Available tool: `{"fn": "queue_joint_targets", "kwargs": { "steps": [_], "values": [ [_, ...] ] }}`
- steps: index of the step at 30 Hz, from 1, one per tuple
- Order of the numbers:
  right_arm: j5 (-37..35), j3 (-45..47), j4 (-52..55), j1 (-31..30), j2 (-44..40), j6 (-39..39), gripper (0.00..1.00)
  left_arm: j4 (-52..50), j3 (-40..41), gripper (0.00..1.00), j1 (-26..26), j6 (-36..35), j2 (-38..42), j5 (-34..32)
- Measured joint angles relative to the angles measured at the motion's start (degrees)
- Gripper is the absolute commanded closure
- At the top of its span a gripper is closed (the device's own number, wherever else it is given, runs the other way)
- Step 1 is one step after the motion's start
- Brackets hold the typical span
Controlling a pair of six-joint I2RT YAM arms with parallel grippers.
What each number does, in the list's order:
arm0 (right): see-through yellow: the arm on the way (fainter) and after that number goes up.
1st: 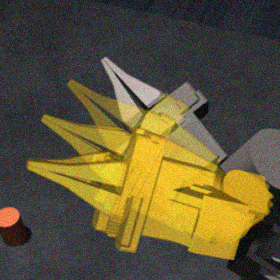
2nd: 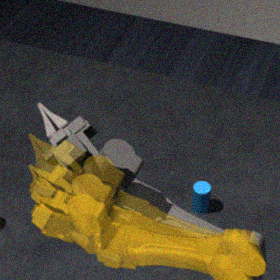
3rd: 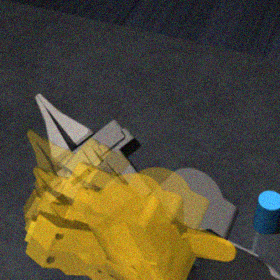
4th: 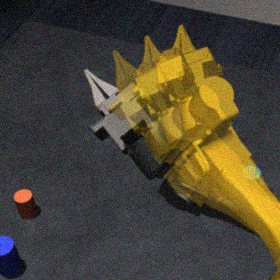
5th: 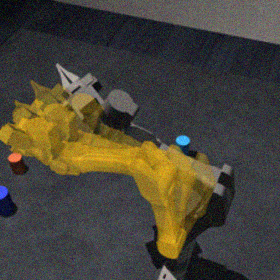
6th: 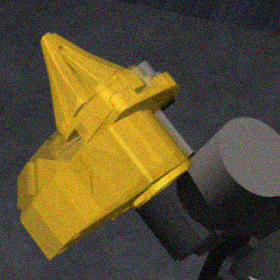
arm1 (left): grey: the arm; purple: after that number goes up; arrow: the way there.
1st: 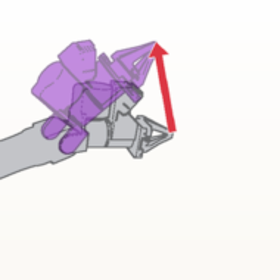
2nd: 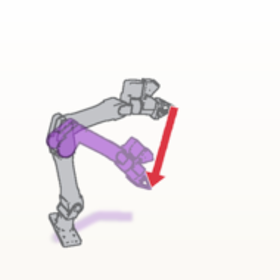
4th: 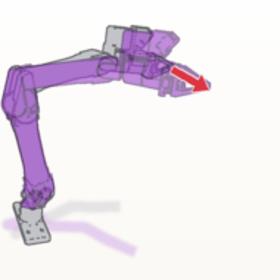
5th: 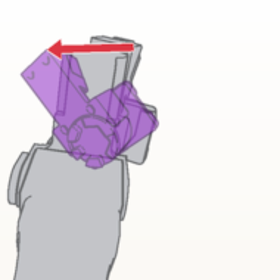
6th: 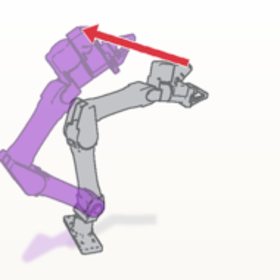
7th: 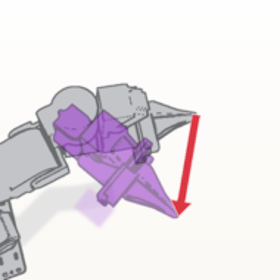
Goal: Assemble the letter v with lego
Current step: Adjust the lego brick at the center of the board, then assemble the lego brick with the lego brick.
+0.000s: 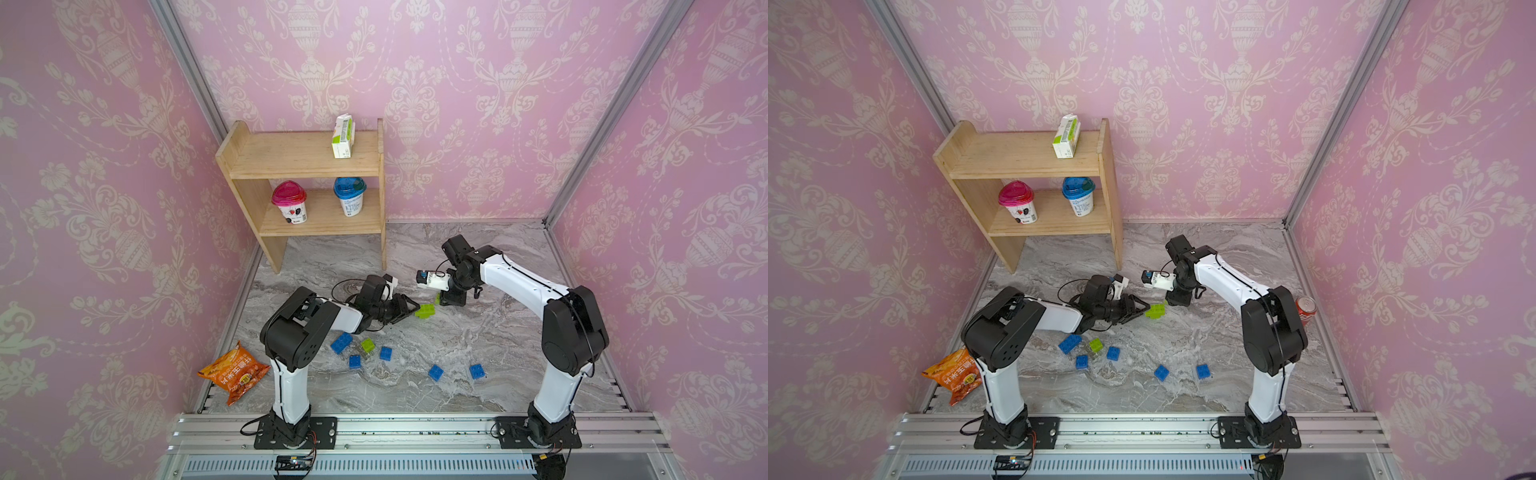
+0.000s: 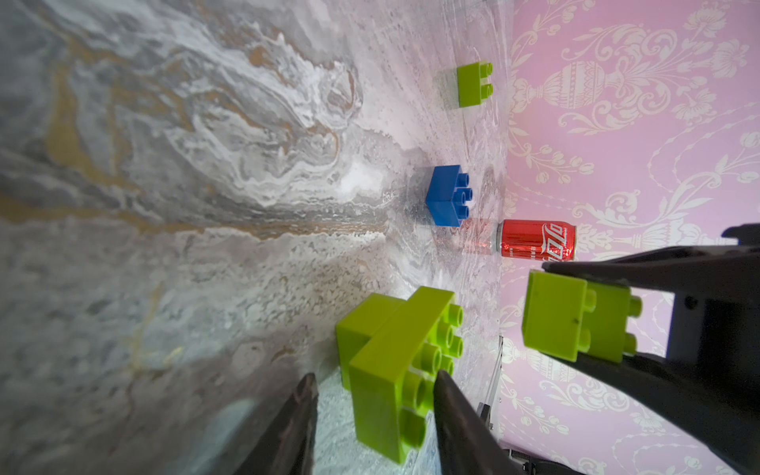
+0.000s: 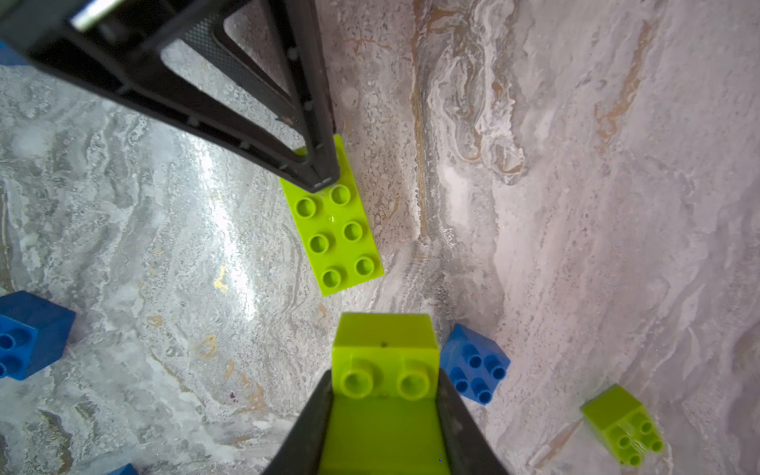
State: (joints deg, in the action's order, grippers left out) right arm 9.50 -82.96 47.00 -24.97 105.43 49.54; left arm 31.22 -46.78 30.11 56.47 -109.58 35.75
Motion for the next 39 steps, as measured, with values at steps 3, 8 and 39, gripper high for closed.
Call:
{"fn": "queue_joint_targets", "kwargs": {
  "steps": [3, 8, 39],
  "values": [
    [0.26, -0.63, -0.66, 0.52, 0.31, -0.07, 1.00, 1.22, 0.24, 0.58, 0.00, 0.35, 0.15, 0.39],
    [0.26, -0.98, -1.46, 0.90, 1.27, -0.48, 1.00, 3.52, 1.42, 0.62, -0.02, 1.64, 0.13, 1.31],
    [5.27, 2.40, -2.36, 1.31, 1.07, 1.62, 1.00, 8.59, 1.29, 0.73, -0.07, 4.24, -2.99, 2.32]
  ]
}}
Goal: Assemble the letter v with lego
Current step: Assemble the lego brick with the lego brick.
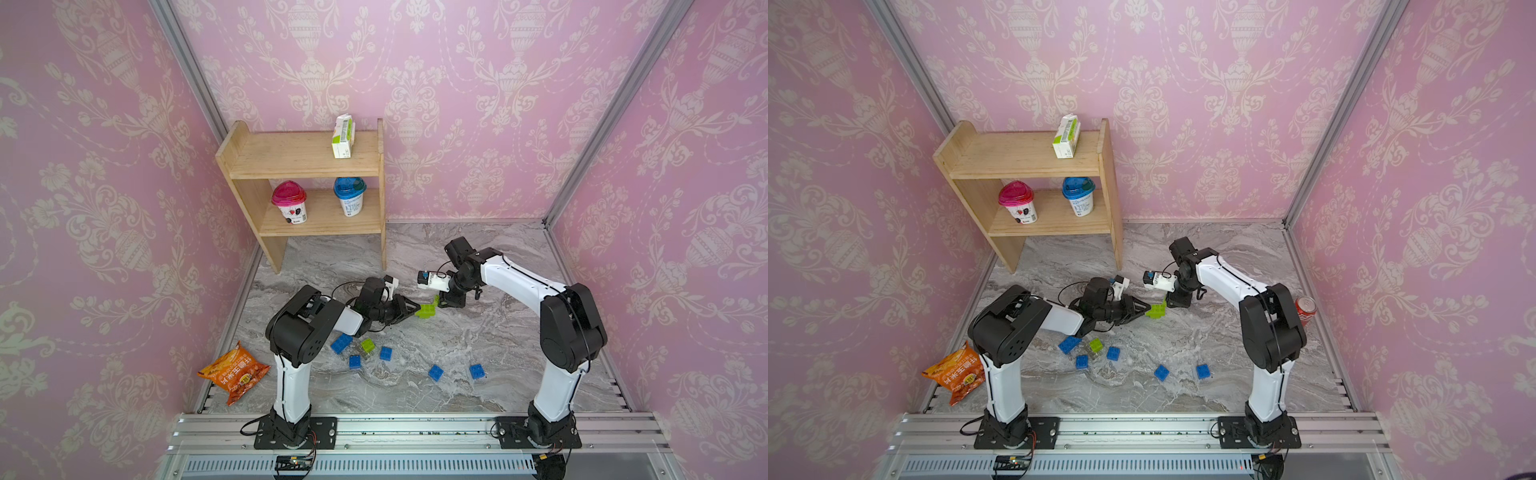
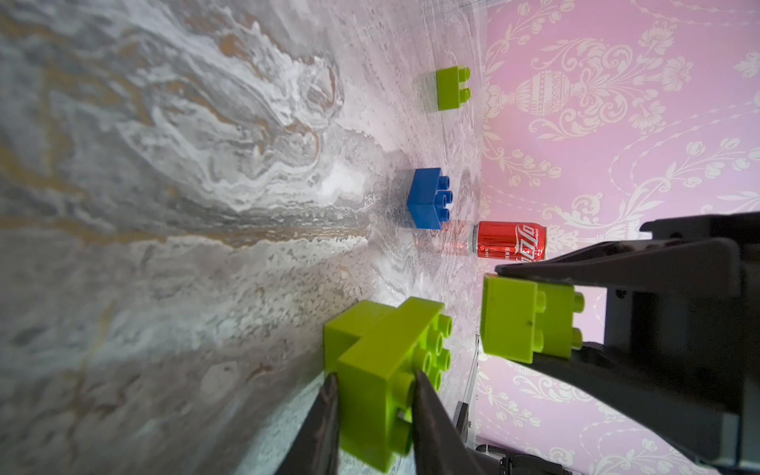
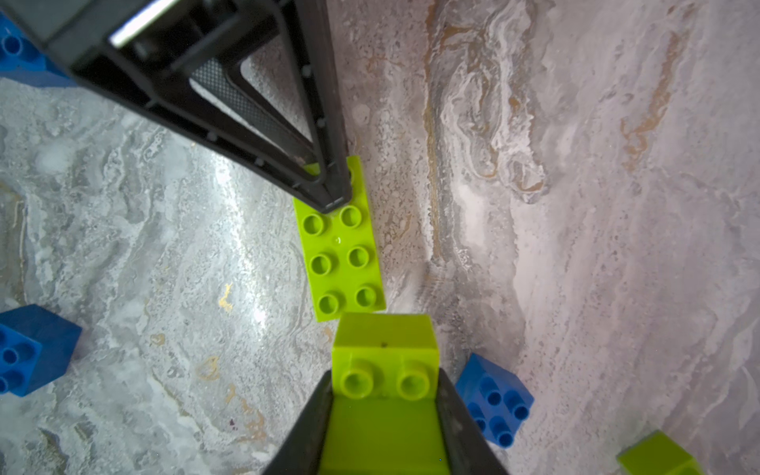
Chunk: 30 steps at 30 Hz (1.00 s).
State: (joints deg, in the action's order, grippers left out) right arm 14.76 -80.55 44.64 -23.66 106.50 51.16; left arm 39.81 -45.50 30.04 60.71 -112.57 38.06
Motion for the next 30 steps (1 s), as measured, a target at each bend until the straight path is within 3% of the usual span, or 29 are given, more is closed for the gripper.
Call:
{"fn": "queue_joint_targets", "kwargs": {
  "steps": [30],
  "values": [
    [-2.29, -5.33, 7.87, -2.01, 4.59, 4.00, 1.00, -5.70, -2.89, 0.76, -0.26, -3.02, 0.02, 0.70]
  ]
}}
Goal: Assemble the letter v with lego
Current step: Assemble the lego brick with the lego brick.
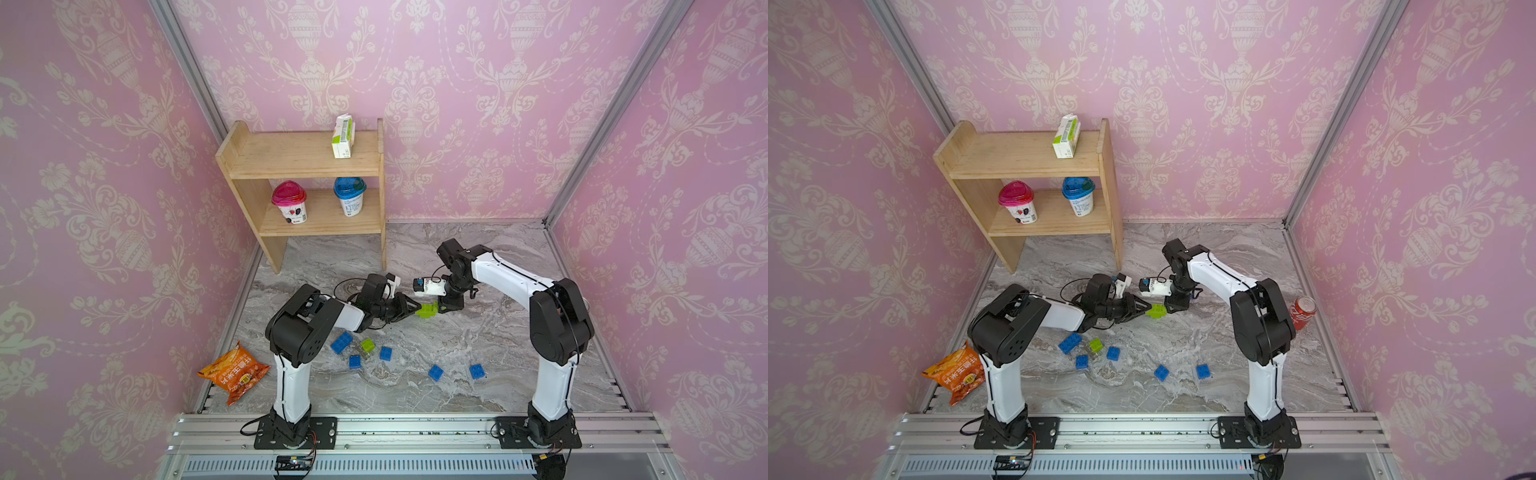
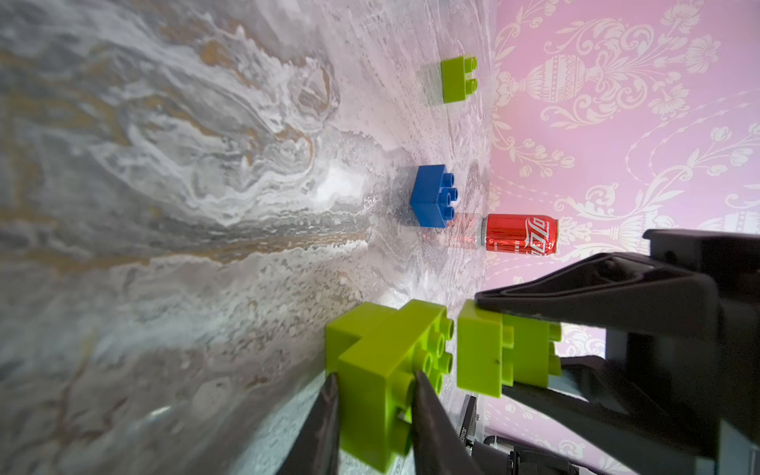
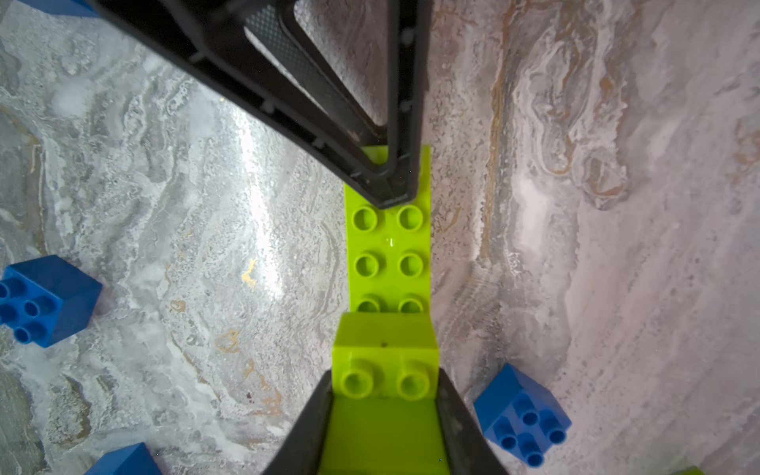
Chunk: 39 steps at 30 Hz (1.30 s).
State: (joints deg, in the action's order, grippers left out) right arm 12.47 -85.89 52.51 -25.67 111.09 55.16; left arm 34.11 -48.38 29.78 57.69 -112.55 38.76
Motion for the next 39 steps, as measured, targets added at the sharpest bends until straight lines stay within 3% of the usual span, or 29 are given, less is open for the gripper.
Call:
{"fn": "queue_joint_targets", "kwargs": {
  "steps": [39],
  "values": [
    [-4.74, -10.19, 8.44, -1.99, 6.88, 4.96, 1.00, -1.18, -0.68, 0.80, 0.02, -0.87, 0.00, 0.02]
  ]
}}
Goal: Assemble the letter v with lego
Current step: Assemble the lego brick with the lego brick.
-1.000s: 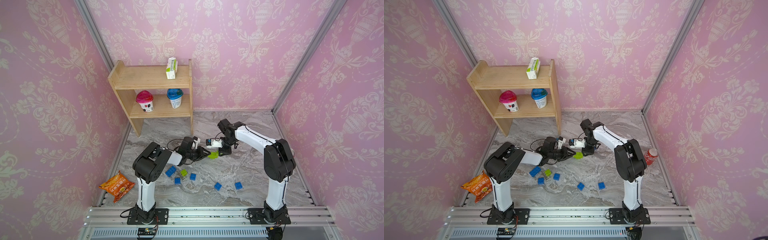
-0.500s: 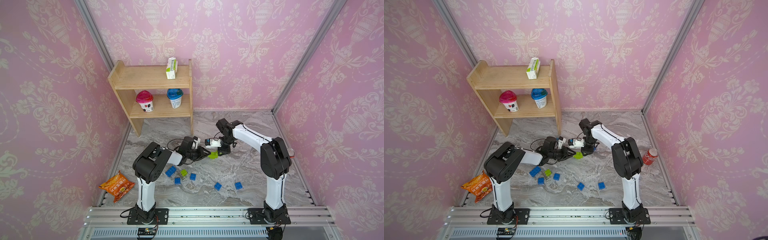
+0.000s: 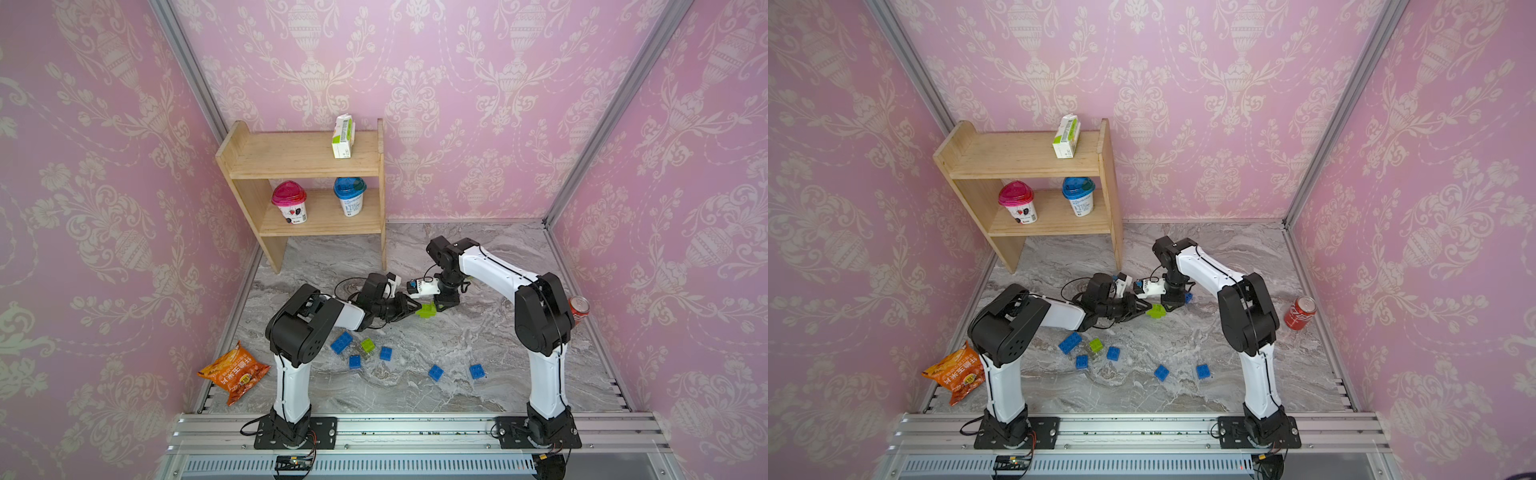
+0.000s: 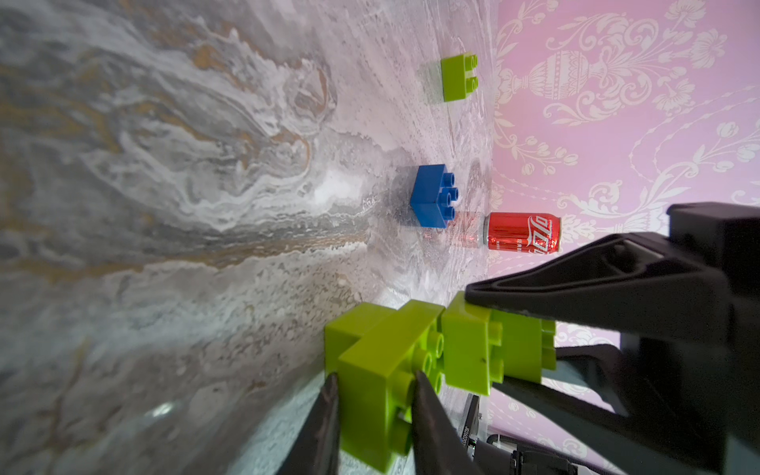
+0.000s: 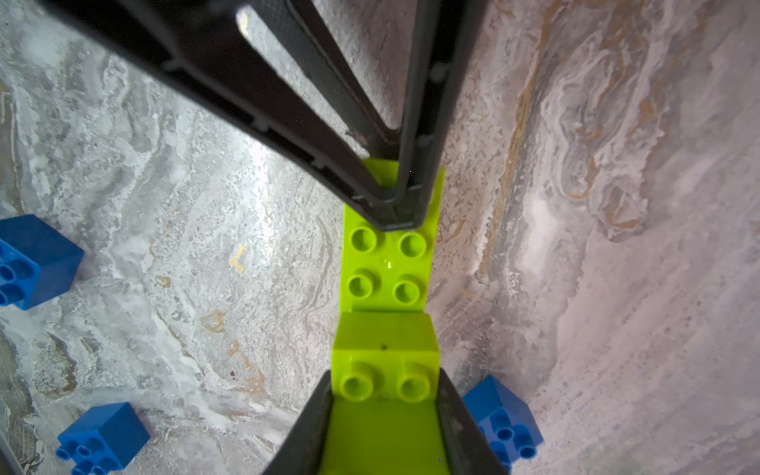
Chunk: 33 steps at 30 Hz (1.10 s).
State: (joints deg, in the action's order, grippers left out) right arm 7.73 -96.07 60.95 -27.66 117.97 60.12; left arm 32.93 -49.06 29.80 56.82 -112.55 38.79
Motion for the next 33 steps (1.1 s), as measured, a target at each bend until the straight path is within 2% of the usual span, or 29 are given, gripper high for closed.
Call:
{"fn": "queue_joint_targets", "kwargs": {
  "steps": [13, 33],
  "values": [
    [-1.70, 0.00, 0.42, -1.07, 0.02, 0.02, 1.00, 0.00, 0.00, 0.80, 0.00, -0.22, 0.00, 0.00],
    [-3.04, 0.00, 0.76, -1.36, 0.31, -4.85, 1.00, 0.00, 0.00, 0.81, -0.02, -0.20, 0.00, -0.02]
  ]
}}
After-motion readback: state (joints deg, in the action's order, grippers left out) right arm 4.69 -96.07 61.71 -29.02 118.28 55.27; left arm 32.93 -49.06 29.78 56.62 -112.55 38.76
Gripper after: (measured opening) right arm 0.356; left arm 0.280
